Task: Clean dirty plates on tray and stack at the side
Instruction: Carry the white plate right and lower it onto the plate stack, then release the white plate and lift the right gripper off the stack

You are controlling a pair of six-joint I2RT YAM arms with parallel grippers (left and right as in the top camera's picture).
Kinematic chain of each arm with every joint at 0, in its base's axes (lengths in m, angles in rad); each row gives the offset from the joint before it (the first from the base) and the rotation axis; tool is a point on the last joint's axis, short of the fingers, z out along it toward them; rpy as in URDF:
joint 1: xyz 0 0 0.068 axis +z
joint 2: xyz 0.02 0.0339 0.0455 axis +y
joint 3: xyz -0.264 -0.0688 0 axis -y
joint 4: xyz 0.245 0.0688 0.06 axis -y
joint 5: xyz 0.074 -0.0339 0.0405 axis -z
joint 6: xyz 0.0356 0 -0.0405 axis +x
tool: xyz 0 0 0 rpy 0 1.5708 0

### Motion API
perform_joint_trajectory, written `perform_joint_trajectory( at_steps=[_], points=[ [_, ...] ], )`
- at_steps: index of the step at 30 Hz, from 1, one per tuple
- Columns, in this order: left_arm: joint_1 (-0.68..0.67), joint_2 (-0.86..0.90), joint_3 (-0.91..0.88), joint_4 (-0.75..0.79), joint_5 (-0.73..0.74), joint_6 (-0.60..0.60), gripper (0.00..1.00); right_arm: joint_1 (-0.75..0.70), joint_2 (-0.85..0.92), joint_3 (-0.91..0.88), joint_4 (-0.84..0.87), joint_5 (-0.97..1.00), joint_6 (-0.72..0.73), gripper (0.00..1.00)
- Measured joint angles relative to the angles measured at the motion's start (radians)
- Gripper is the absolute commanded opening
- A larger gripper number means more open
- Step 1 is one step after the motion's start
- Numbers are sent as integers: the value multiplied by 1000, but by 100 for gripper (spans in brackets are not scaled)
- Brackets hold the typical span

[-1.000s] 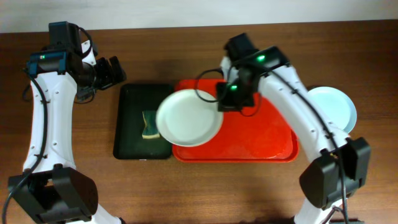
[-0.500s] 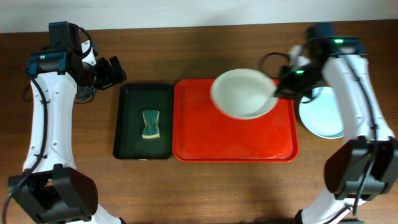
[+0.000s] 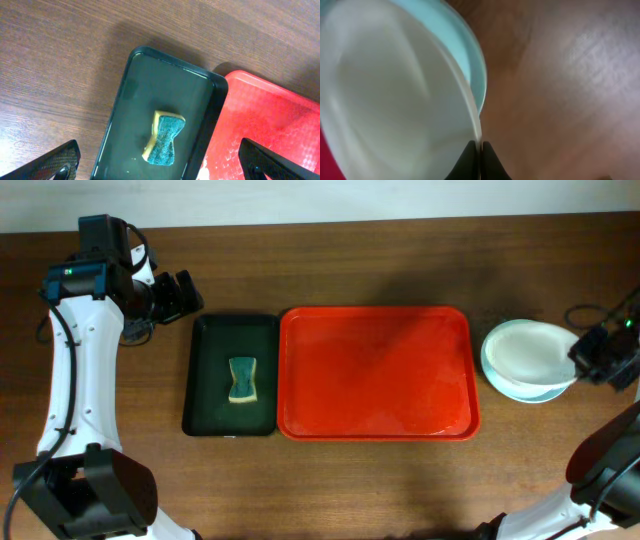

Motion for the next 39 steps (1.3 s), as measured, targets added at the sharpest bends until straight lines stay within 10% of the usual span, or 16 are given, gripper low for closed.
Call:
perform_joint_trajectory(
  at_steps=[17,26,39],
  points=[
    [0,0,0,0,0,0,99,-3,0,-146,186,10,19,9],
    [0,0,0,1,0,0,99,-3,0,-146,173,16,18,77],
    [0,0,0,0,0,0,99,77,0,-146,161,-39,-139,70]
  ],
)
